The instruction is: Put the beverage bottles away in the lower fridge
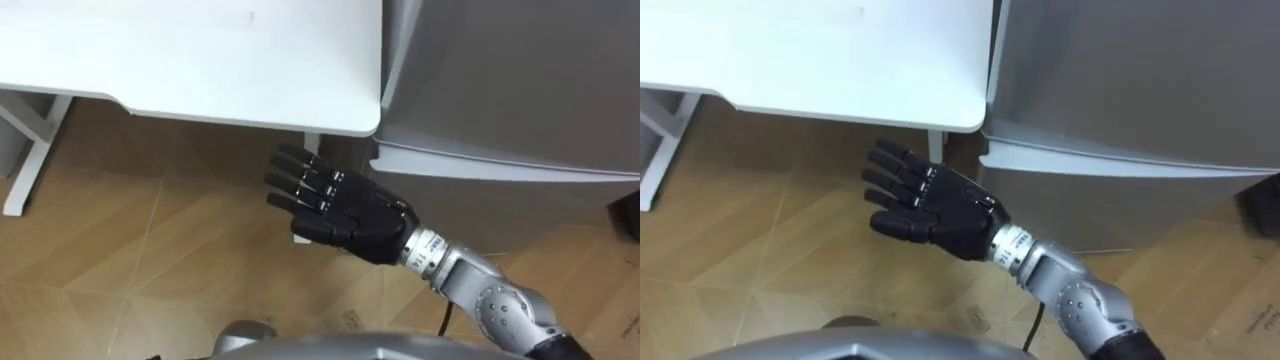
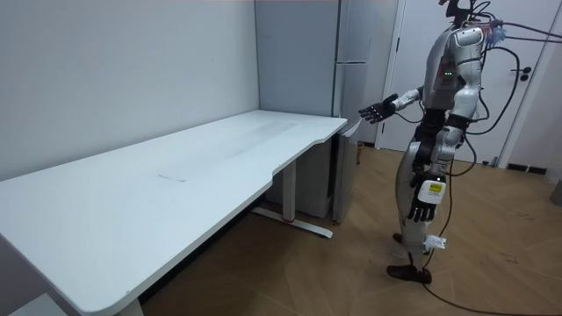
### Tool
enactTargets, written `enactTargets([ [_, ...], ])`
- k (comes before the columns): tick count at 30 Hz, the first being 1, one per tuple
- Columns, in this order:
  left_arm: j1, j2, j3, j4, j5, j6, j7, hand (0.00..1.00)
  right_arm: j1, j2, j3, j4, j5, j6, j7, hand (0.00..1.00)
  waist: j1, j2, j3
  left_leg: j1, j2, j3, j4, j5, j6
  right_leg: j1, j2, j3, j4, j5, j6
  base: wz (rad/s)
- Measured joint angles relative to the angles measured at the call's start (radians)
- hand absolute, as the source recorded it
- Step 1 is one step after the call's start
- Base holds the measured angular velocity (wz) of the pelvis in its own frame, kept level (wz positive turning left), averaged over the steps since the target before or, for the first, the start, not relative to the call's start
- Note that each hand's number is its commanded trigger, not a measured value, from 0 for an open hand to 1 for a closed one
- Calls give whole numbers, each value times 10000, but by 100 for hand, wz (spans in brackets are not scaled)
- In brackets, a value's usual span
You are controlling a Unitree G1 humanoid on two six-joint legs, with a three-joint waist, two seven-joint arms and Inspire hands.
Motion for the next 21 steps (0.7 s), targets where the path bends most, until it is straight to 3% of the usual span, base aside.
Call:
enactTargets([
  [4,29,-96,-35,-64,-29,133,168,0,14,-159,-308,116,-18,306,392,0,-143,44,-4,-55,-47,-106,32,8,35,32,-37,-80,0,-10,29,7],
  [11,88,-205,65,-67,-14,263,287,0,473,-384,-1081,638,-1301,288,893,0,-345,140,-30,-77,-93,-241,-22,42,81,41,-56,-102,-8,-20,44,6],
  [15,94,-210,206,-63,-83,253,393,0,784,-480,-1788,2211,-2865,286,945,0,-562,9,-86,-64,-133,-271,-29,42,82,58,-102,-206,-21,-23,51,3],
  [18,116,-211,541,-56,-167,224,384,0,970,-482,-2437,3388,-3753,158,863,0,-837,-58,-34,-61,-152,-348,-3,43,83,116,-128,-258,-43,-23,54,6],
  [21,139,-218,779,-50,-467,83,441,0,976,-485,-3012,5391,-4597,-121,543,0,-850,-175,-22,40,-168,-279,-117,42,84,138,-145,-180,-43,-53,103,-6],
])
